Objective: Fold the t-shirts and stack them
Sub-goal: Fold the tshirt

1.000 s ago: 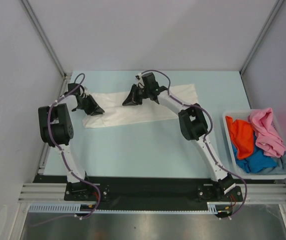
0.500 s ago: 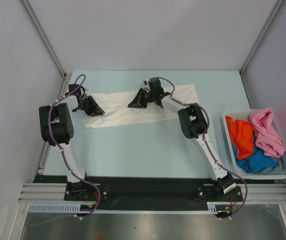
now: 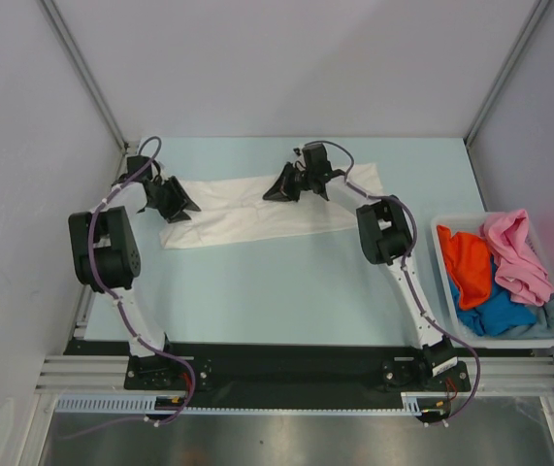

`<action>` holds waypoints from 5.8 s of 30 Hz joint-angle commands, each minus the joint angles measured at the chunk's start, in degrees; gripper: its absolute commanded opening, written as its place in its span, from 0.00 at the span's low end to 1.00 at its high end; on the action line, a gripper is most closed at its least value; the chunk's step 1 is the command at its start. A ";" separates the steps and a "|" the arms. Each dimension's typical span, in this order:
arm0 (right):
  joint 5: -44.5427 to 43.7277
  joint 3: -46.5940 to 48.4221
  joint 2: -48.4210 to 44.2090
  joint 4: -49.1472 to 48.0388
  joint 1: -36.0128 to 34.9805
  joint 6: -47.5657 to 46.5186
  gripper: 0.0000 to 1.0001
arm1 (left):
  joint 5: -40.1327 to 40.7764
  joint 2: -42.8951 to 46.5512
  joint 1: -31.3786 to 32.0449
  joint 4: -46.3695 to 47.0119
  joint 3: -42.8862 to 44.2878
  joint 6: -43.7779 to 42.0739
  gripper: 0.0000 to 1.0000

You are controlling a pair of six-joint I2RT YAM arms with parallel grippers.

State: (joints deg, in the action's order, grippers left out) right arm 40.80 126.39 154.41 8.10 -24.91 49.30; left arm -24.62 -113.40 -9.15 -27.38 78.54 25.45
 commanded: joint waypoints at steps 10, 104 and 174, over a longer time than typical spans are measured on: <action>-4.21 1.49 -12.28 18.95 1.17 -13.86 0.47 | -2.98 15.31 0.97 0.48 -7.07 2.84 0.57; -32.36 -45.25 -34.96 27.59 26.58 -20.20 0.00 | 10.38 13.12 -11.51 11.82 -25.81 14.37 0.08; -15.86 -52.92 -51.23 24.95 12.33 -42.79 0.59 | -2.44 13.22 -5.97 10.24 -6.04 -1.55 0.77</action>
State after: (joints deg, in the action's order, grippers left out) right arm 19.16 70.43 100.55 35.46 -13.54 11.46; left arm -24.49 -96.99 -15.00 -20.01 69.45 23.20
